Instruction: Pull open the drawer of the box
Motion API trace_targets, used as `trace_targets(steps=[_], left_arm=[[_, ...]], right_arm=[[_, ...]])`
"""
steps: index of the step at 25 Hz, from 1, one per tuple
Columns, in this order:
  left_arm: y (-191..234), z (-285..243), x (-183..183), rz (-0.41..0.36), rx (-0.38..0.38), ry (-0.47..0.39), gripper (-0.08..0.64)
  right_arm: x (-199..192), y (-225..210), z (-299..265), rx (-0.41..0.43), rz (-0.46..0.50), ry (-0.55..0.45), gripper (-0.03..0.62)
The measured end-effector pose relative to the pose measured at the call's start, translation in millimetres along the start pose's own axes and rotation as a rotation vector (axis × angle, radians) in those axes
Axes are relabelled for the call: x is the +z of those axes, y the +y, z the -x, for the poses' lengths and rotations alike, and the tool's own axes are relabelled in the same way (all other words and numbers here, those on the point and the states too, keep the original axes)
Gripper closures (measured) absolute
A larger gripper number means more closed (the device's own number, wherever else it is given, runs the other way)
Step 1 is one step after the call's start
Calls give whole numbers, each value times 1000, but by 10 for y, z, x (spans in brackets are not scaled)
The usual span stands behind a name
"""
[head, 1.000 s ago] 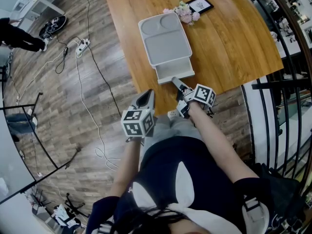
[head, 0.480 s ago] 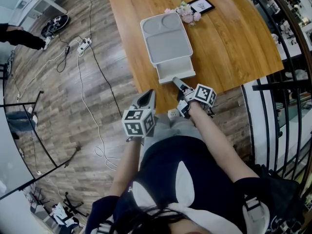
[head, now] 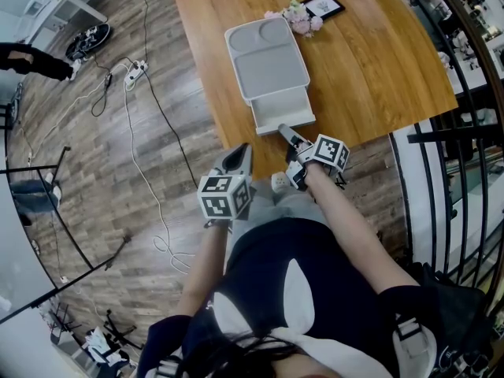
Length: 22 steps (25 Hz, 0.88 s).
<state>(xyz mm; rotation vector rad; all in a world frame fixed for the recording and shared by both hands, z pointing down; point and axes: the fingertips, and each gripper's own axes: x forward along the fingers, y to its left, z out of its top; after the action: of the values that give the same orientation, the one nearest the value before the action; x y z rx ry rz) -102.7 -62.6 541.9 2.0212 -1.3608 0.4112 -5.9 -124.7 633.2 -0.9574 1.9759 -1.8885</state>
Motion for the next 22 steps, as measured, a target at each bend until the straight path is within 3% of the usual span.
trace_targets(steps=[22], left_arm=[[-34, -39, -110, -4, -25, 33, 534]], right_arm=[[-123, -1, 109, -1, -4, -1, 422]])
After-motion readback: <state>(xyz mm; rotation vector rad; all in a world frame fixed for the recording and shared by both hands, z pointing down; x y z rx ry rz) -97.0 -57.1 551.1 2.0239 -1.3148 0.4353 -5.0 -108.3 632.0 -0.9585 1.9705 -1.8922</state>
